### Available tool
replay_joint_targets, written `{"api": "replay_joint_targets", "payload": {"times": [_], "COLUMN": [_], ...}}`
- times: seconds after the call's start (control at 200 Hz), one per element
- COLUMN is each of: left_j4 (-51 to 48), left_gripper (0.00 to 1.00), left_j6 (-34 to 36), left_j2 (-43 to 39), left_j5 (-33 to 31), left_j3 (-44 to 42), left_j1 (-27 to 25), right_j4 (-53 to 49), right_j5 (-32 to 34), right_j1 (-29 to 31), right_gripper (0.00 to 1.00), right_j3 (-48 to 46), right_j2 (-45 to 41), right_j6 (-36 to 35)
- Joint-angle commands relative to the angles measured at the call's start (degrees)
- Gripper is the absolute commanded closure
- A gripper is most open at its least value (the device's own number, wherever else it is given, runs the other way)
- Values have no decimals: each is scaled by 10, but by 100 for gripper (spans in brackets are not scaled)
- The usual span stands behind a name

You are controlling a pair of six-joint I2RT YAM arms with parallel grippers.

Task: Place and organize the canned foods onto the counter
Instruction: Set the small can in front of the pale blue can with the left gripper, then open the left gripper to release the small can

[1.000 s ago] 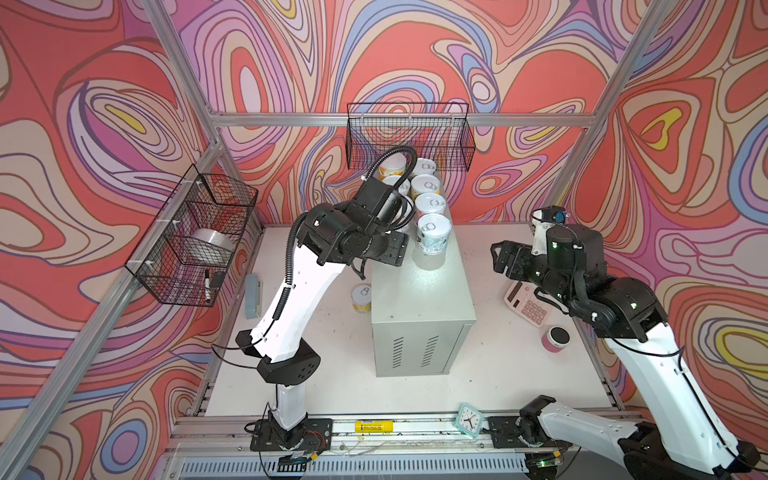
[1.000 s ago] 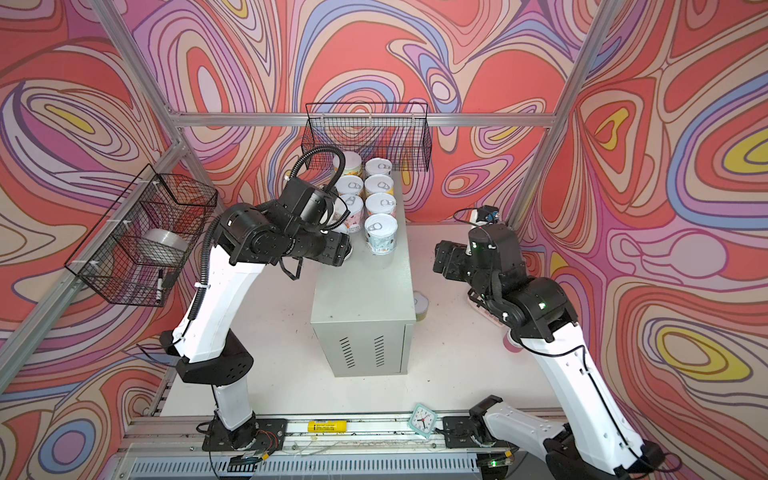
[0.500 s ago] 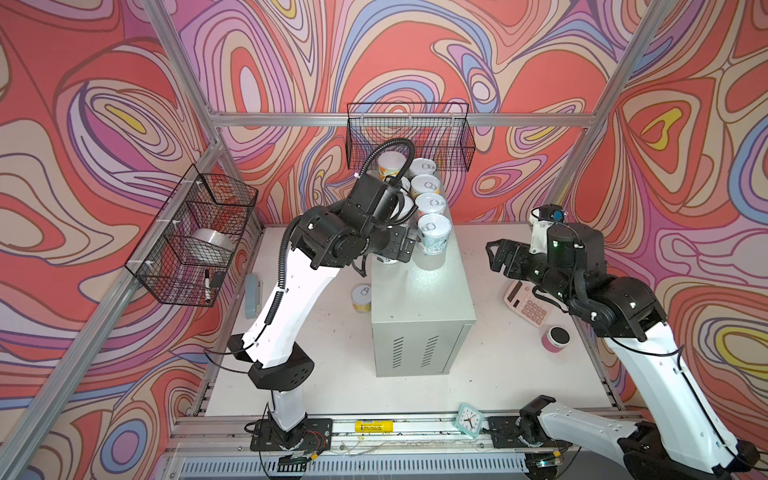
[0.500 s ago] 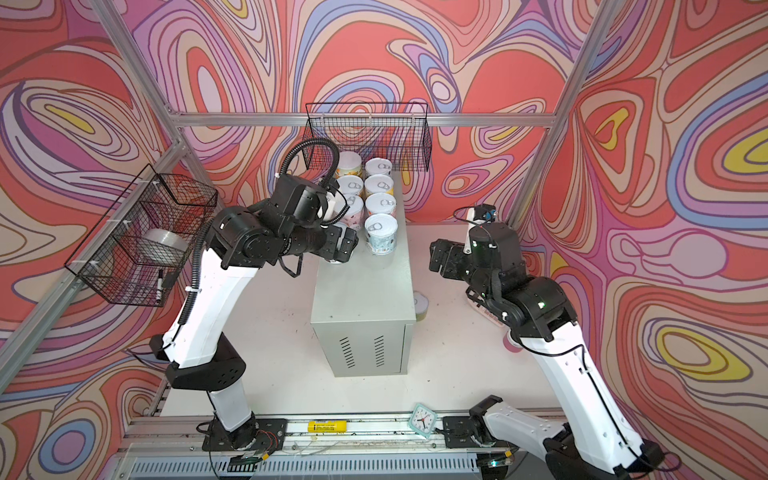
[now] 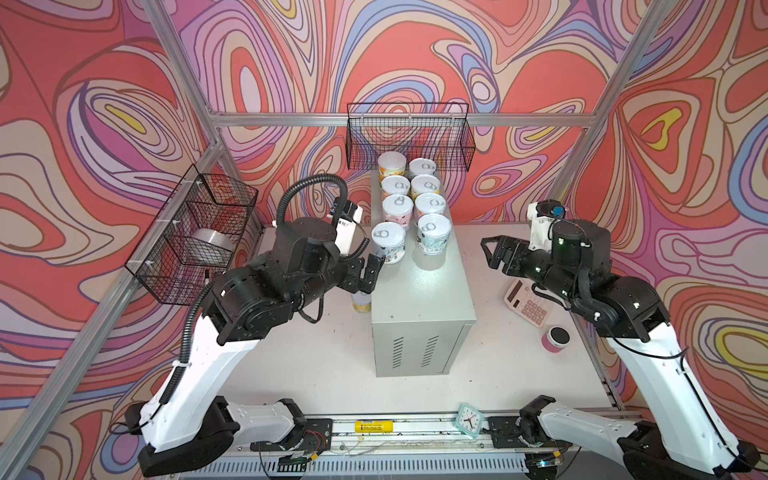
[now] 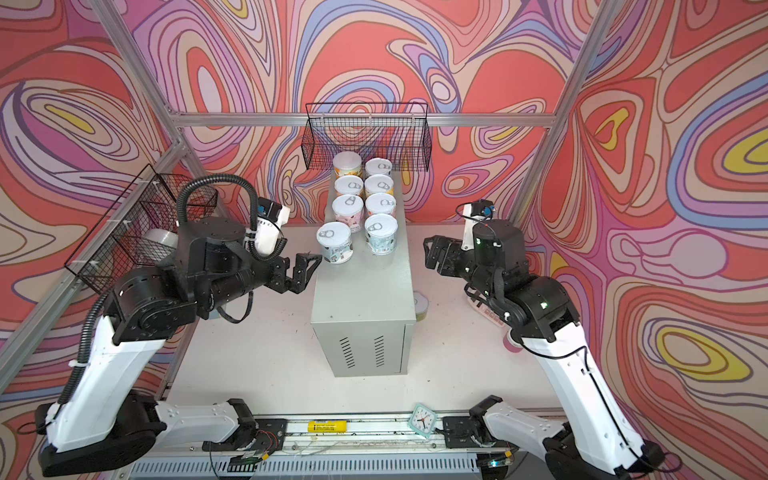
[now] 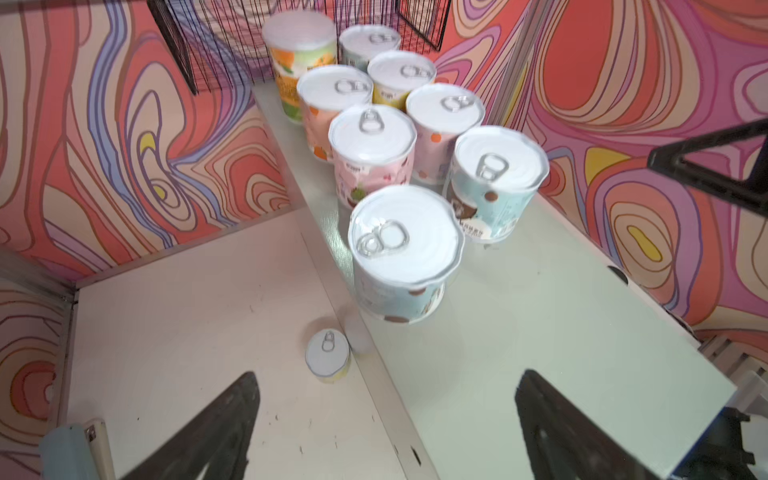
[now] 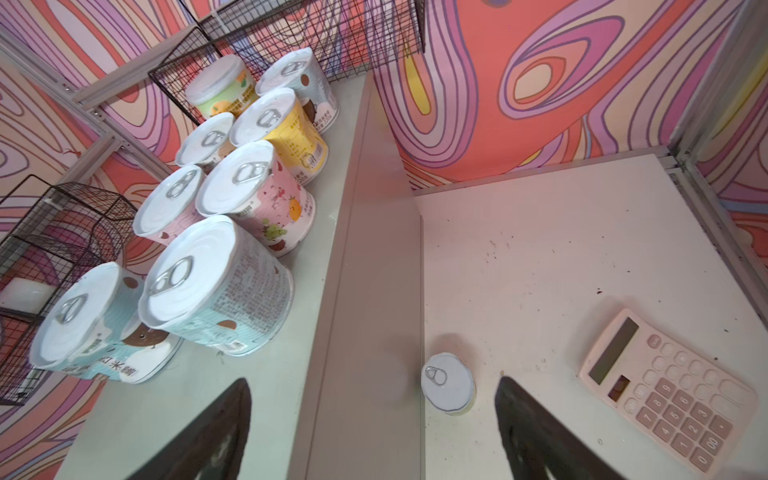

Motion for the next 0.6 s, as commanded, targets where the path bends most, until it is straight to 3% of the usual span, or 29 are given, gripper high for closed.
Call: {"api": "replay_joint_targets", "payload": {"times": [0.0, 0.14, 0.29, 0.596], "left_j4": [126, 189, 236, 303], "left_gripper": [9, 26, 30, 39], "left_j6": [9, 20, 31, 23], "left_j2": [-40, -64, -65, -40], "left_j5": [-18, -45, -44, 30], "left_j3": [-91, -165, -206, -241], "left_j1": [-1, -1, 10, 54], "right_j4": [36, 34, 54, 58], "right_j5": [-35, -37, -35, -17], "right_j1": [2, 2, 2, 2], "right_gripper": [6, 6, 6, 6], "right_j3": [-9, -11, -37, -43], "right_j2": [-1, 11, 7, 4], "right_j6": [-6, 1, 14, 21]}}
